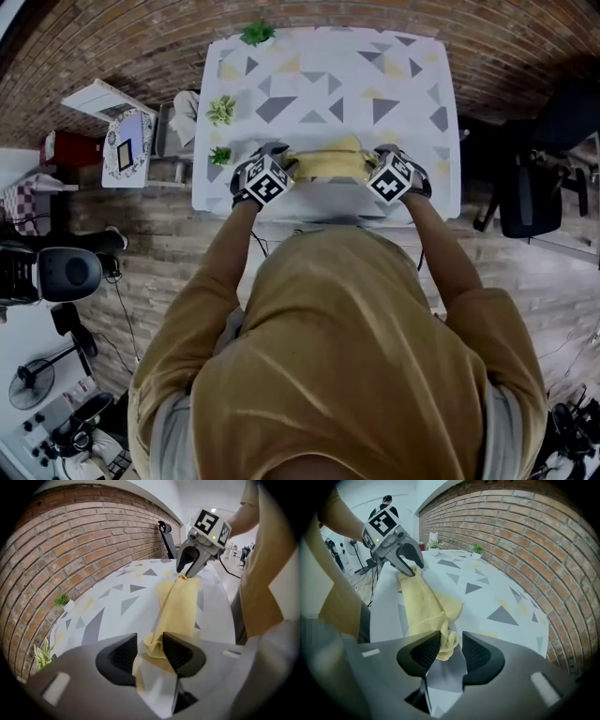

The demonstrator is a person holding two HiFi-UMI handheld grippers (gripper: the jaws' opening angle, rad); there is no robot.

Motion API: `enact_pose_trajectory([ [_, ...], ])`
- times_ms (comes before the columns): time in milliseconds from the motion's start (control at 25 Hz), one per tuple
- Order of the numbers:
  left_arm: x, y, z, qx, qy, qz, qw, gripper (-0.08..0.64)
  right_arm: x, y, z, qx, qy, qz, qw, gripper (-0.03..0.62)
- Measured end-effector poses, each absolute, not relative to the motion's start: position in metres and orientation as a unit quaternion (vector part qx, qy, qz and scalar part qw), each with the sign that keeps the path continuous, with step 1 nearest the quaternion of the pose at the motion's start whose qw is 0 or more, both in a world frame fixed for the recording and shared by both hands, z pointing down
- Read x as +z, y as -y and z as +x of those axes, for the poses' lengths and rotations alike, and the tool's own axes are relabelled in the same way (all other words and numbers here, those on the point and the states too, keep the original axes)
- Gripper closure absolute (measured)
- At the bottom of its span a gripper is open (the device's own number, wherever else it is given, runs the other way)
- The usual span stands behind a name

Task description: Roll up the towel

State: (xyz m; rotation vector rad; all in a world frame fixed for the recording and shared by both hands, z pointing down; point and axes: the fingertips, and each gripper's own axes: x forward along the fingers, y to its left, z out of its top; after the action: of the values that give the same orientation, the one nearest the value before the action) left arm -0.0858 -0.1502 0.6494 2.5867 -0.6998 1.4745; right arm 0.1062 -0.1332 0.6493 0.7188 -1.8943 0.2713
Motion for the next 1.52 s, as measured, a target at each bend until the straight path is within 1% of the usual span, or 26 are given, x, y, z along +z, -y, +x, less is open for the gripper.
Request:
enact_pose_trajectory([
  [80, 0.651, 0.149, -0.086, 0.480, 0.237, 0.843, 0.049, 0.379, 0.649, 0.133, 0.108, 0.117, 0.790, 0.322, 0.509, 0.450],
  [240, 0.651, 0.148, -0.088, 0.480, 0.251, 0.839, 0.056, 0.379, 0.642, 0.134, 0.109, 0.107, 0.792, 0.373, 0.472, 0.448],
  [400, 0.651, 0.146, -0.090, 0.487, 0.260, 0.832, 0.053, 0.379, 0.643, 0.133, 0.111, 0.122, 0.787, 0.403, 0.451, 0.448],
  [560, 0.652, 0.140, -0.091, 0.487, 0.276, 0.826, 0.064, 0.379, 0.642, 0.130, 0.120, 0.148, 0.775, 0.438, 0.431, 0.401],
  [840, 0.650, 0.140, -0.095, 0.483, 0.288, 0.824, 0.065, 0.377, 0.638, 0.127, 0.127, 0.165, 0.768, 0.461, 0.413, 0.367],
  [960, 0.645, 0.141, -0.098, 0.470, 0.303, 0.827, 0.061, 0.367, 0.630, 0.131, 0.129, 0.169, 0.770, 0.468, 0.399, 0.367],
  [1320, 0.629, 0.133, -0.107, 0.435, 0.332, 0.836, 0.047, 0.367, 0.607, 0.130, 0.140, 0.152, 0.776, 0.494, 0.361, 0.367],
  [1520, 0.620, 0.129, -0.110, 0.424, 0.335, 0.841, 0.034, 0.367, 0.596, 0.127, 0.135, 0.120, 0.788, 0.479, 0.367, 0.368],
])
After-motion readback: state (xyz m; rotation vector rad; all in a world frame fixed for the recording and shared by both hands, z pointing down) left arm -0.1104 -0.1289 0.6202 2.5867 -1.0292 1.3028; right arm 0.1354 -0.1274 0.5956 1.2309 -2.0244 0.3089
